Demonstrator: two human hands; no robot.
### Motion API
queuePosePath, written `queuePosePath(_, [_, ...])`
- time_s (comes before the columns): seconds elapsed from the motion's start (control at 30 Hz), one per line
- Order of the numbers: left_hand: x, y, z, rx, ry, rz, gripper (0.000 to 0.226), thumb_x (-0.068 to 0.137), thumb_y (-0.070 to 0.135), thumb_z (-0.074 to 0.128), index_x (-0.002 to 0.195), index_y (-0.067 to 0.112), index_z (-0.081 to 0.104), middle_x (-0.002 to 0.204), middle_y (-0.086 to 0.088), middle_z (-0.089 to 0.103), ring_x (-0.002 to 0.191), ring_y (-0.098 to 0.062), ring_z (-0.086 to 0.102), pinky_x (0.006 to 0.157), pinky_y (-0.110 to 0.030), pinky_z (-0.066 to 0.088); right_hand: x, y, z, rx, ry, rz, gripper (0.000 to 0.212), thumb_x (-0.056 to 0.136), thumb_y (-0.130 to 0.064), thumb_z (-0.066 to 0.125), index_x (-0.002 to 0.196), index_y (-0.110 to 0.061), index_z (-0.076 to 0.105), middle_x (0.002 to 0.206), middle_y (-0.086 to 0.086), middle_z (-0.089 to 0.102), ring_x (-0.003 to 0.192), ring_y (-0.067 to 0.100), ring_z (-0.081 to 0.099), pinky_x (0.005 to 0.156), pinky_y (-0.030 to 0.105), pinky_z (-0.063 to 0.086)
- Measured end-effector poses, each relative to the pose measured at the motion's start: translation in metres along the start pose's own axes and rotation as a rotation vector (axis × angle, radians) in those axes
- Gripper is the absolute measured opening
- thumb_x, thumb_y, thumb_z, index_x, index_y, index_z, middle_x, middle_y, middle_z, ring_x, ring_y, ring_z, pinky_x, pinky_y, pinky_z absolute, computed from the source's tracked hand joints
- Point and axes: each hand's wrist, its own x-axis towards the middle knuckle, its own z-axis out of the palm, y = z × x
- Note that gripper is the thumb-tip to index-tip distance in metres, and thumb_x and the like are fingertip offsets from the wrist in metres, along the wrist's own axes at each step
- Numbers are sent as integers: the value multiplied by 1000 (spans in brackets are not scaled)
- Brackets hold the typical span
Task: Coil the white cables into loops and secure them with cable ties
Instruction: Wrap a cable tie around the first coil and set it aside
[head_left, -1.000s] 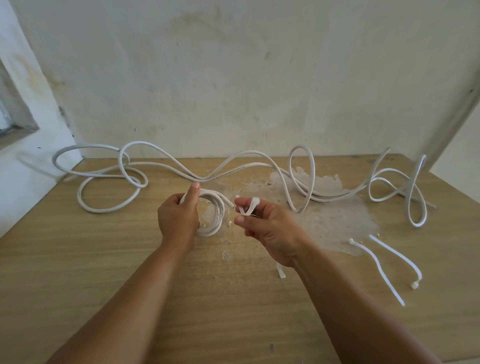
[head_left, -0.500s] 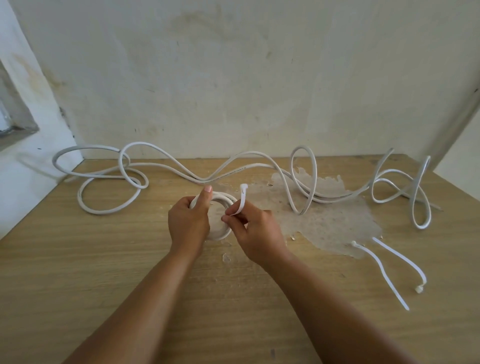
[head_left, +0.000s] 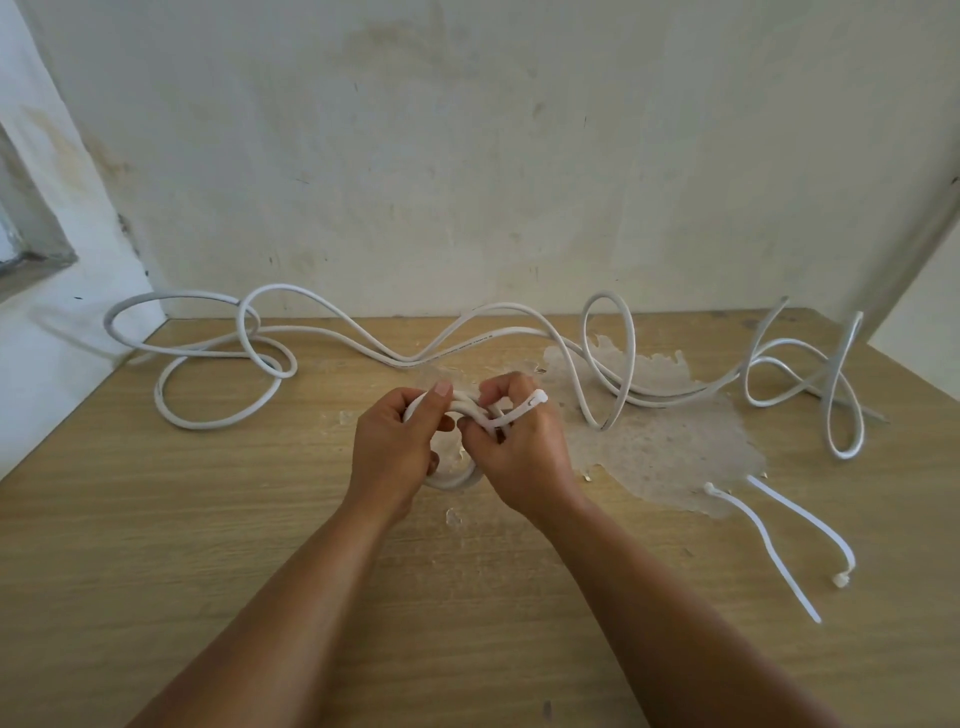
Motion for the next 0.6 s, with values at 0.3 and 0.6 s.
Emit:
queuePosePath(0.3, [-1,0,-1,-27,-63,29,32,95,39,67,93,8,74,59,4,63,45,-11,50,46,-27,45,-1,-7,-6,228,-79,213,28,81,-20,86,97,-25,64,84,2,74,72,17,71,62,31,58])
queuePosePath(0.6, [0,2,-3,-28,-62,59,32,94,38,69,94,6,72,57,7,60,48,-11,53,45,-23,45,-5,1,-7,564,-85,304,38,77,-32,85,112,-19,76,121,-1,73,112,19,71,99,40,56])
